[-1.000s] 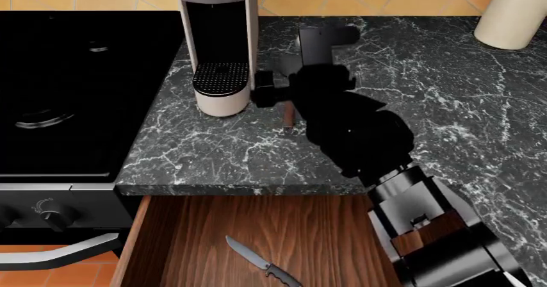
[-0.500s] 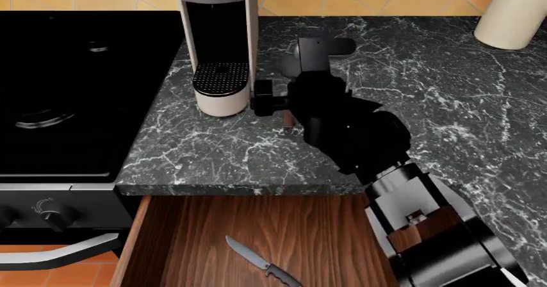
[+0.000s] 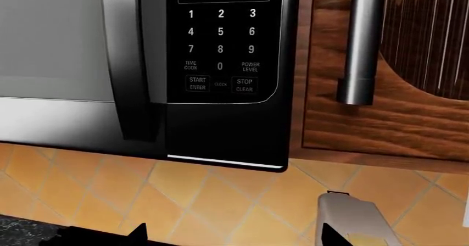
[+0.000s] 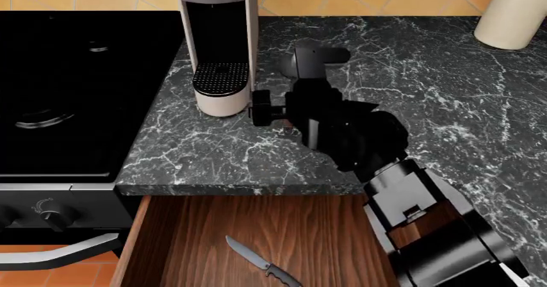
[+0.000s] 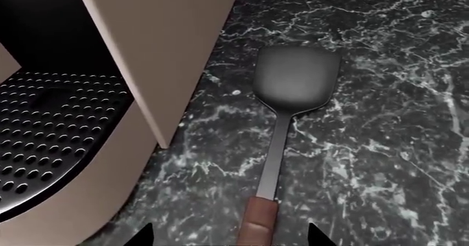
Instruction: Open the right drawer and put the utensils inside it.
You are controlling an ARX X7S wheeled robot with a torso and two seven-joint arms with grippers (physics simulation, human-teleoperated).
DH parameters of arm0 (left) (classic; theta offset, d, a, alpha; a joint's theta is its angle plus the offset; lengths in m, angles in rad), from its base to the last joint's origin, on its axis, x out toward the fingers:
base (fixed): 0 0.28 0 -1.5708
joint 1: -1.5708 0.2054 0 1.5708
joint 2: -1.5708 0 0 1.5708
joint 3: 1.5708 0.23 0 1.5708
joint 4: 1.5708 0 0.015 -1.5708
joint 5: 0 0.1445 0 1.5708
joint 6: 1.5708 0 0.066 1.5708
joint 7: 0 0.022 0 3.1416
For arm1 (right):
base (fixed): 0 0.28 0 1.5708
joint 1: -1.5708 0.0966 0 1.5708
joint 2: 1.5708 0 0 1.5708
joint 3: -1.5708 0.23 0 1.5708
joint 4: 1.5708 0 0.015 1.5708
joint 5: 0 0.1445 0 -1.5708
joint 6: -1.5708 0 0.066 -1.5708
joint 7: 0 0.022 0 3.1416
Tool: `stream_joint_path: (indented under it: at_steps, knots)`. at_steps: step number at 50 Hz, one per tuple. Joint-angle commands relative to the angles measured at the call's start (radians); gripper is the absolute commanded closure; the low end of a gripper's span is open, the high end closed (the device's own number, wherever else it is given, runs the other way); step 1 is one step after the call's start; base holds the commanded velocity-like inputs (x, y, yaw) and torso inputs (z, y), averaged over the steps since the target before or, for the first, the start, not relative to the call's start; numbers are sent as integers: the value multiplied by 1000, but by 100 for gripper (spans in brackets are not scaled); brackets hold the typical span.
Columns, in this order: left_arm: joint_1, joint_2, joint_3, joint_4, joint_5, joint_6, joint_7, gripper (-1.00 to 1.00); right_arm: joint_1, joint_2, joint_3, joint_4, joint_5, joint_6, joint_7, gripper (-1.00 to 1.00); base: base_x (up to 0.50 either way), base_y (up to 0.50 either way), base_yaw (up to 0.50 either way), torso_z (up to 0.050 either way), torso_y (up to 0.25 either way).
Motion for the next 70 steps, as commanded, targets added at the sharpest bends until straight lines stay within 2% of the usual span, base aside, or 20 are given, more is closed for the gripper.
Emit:
stream_joint_path:
  at_steps: [1, 24, 44, 45, 61, 70]
  knots:
    - [0, 0, 1, 0, 1, 1, 2, -100, 2, -2, -23, 24, 18, -21, 15, -100, 0, 0, 0, 0, 0]
    - [0, 0, -1, 1, 0, 0, 1, -100, -6, -16, -142, 151, 137, -116, -29, -100, 0, 0, 0, 0, 0]
    - [-1, -1, 1, -2, 1, 2, 4, -100, 16, -9, -232, 161, 235, -137, -23, -100, 0, 0, 0, 0, -3]
    - [-1, -1, 1, -1, 1, 2, 3, -100, 17, -8, -234, 160, 236, -140, -22, 100, 0, 0, 0, 0, 0]
    - [-1, 0, -2, -4, -1, 1, 0, -100, 5, -5, -250, 153, 259, -178, -17, 100, 0, 0, 0, 0, -1]
    - [1, 1, -7, -2, -6, 0, 0, -100, -5, 22, -224, 114, 275, -230, 52, 100, 0, 0, 0, 0, 0]
